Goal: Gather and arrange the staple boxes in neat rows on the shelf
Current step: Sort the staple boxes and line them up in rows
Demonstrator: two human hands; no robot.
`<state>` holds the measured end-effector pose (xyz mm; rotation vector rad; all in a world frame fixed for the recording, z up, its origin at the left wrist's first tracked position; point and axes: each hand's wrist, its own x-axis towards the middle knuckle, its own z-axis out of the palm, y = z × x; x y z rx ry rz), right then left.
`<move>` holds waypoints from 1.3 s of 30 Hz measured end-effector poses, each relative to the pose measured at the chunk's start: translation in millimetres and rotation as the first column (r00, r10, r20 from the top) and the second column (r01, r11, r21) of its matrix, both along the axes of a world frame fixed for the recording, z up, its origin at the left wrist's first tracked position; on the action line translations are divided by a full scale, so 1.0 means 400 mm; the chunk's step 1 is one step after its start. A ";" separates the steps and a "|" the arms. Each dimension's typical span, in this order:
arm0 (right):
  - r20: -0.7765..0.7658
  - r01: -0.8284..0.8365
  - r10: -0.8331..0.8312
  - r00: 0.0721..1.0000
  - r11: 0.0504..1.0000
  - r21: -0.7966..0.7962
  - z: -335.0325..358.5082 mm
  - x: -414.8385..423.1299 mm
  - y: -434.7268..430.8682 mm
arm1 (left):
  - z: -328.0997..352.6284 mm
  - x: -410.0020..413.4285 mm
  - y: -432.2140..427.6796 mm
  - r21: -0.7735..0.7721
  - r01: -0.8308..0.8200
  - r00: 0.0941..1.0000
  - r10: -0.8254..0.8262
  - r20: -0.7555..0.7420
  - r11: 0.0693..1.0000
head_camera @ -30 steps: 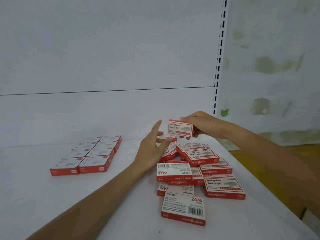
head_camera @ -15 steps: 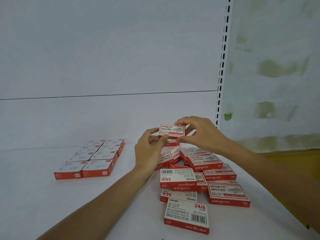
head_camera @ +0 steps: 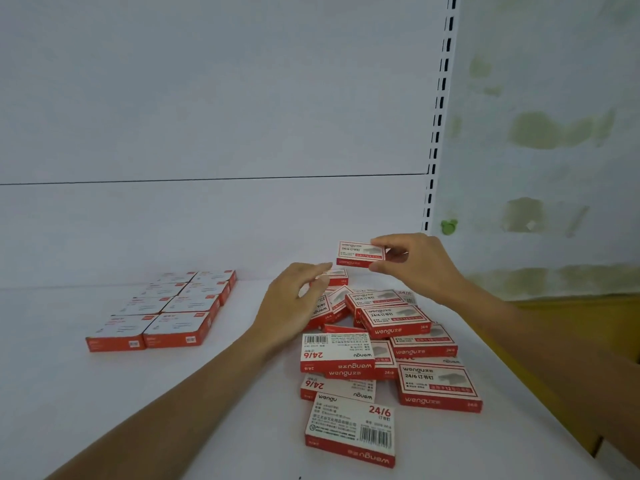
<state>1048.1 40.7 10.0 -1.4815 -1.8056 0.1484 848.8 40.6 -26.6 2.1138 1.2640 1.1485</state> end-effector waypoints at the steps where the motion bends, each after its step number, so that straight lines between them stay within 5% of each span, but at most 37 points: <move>1: 0.028 0.022 -0.022 0.999 1.000 -0.015 -0.006 0.012 0.012 | -0.007 -0.003 0.006 -0.013 0.006 0.996 -0.007 -0.089 1.000; 3: 0.101 0.079 -0.071 0.992 0.993 -0.082 -0.019 0.038 0.042 | -0.020 -0.007 0.014 -0.057 0.024 0.970 -0.037 -0.239 0.998; 8: 0.252 0.107 -0.026 0.967 0.944 -0.312 -0.045 0.064 0.099 | -0.034 -0.007 0.022 -0.085 0.037 0.953 -0.061 -0.295 0.996; 22: 0.423 0.224 -0.097 0.901 0.939 -0.262 -0.047 0.012 0.178 | -0.033 -0.004 0.030 -0.090 0.021 0.964 -0.044 -0.263 0.996; 31: 0.365 0.125 0.010 0.931 0.931 -0.342 -0.029 0.012 0.149 | -0.001 -0.020 0.013 -0.016 -0.037 0.976 0.033 -0.213 0.999; 35: 0.250 -0.025 0.091 0.964 0.966 -0.256 0.010 -0.030 0.094 | 0.035 -0.075 -0.010 -0.108 -0.042 0.915 -0.005 -0.404 0.993; 39: 0.238 -0.142 0.244 0.940 0.915 -0.377 0.015 -0.082 0.046 | 0.029 -0.110 -0.032 -0.065 -0.078 0.802 0.024 -0.597 0.995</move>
